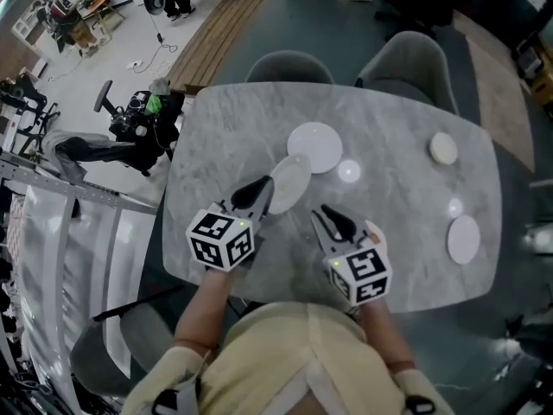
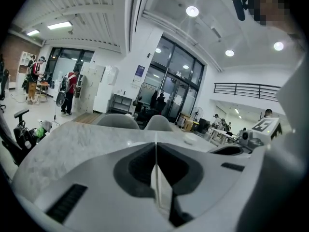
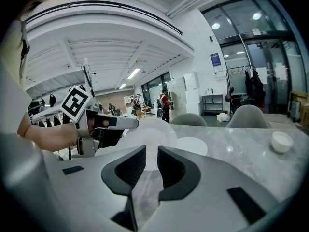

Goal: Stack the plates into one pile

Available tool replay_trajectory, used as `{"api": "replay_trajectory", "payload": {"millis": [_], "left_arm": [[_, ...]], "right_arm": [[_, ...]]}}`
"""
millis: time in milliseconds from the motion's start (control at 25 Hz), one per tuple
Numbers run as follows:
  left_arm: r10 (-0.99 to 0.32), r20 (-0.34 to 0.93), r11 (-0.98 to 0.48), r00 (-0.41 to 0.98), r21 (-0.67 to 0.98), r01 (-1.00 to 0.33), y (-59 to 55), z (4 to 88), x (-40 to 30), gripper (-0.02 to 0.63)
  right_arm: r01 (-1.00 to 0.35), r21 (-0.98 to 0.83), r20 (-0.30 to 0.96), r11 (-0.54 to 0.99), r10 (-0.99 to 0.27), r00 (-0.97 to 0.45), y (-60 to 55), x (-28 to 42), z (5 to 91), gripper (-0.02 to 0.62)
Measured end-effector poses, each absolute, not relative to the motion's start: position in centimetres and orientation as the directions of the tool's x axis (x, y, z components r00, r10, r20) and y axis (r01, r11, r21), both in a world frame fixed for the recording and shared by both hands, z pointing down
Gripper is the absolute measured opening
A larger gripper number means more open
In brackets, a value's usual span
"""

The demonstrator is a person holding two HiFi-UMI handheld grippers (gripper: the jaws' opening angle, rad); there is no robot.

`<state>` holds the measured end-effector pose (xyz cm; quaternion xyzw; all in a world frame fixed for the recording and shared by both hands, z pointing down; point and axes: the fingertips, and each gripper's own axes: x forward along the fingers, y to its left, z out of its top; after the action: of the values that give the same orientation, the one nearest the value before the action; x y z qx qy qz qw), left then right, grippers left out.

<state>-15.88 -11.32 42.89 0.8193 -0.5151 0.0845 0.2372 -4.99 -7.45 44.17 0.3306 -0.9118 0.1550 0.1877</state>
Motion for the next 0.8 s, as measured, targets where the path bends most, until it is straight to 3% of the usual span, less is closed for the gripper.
{"api": "replay_trajectory", "payload": {"millis": [800], "left_arm": [[-0.847,0.33,-0.29,0.418,0.373,-0.882,-22.2,45.5,-12.3,0.011]], "right_arm": [[-0.76,-0.111,0.494,0.641,-0.628,-0.602,-11.1,-1.0,46.3,0.071]]}}
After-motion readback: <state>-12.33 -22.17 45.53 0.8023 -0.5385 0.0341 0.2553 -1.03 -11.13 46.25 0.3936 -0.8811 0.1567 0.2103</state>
